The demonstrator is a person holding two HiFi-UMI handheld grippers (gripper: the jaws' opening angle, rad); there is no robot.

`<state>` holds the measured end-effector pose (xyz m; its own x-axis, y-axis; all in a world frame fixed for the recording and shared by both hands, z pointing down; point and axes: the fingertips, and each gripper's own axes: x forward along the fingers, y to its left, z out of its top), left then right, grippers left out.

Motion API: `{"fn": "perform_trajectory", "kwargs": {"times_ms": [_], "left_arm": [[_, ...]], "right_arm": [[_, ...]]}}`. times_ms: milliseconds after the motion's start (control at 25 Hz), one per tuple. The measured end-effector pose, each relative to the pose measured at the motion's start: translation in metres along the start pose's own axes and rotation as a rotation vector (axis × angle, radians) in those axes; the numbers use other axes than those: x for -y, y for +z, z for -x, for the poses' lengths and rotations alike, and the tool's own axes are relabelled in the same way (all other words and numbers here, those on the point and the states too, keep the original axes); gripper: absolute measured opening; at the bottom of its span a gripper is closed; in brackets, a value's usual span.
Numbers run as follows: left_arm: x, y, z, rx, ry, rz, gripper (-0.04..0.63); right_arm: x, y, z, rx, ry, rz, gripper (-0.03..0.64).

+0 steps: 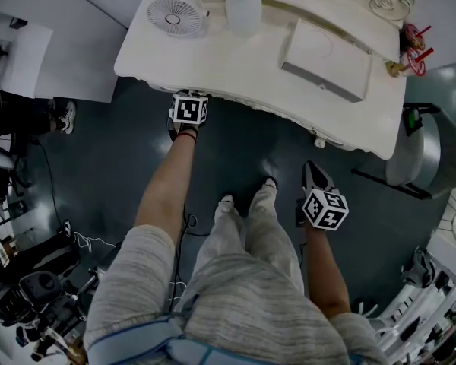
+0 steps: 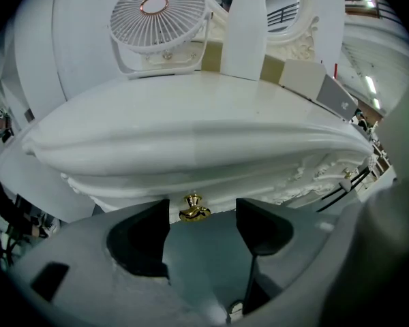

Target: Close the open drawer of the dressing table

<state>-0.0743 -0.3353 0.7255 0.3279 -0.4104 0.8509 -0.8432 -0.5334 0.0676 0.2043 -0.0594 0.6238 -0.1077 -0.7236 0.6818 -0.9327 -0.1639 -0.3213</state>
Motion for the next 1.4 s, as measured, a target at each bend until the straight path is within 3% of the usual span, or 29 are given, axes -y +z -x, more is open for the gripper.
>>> {"fn": "perform_trajectory", "kwargs": {"times_ms": [680,1080,1400], "left_arm": [[0.008,-0.015,0.017,0.003,-0.025,-0.074,0.308],[0.034,-0.033,0.046,0.008,-0.1,-0.112,0.308],[0.07,-0.043,0.077,0.068,-0.2,-0.114,0.275]], "right_arm": [[-0.022,0.001,0.006,0.023,0.02,0.01,0.015],[-0.039,-0.002,0.019,0.043,0.035,0.018,0.015],[-0.058,-0.006,0.033,0.066,0.055,0.028,0.014]]}}
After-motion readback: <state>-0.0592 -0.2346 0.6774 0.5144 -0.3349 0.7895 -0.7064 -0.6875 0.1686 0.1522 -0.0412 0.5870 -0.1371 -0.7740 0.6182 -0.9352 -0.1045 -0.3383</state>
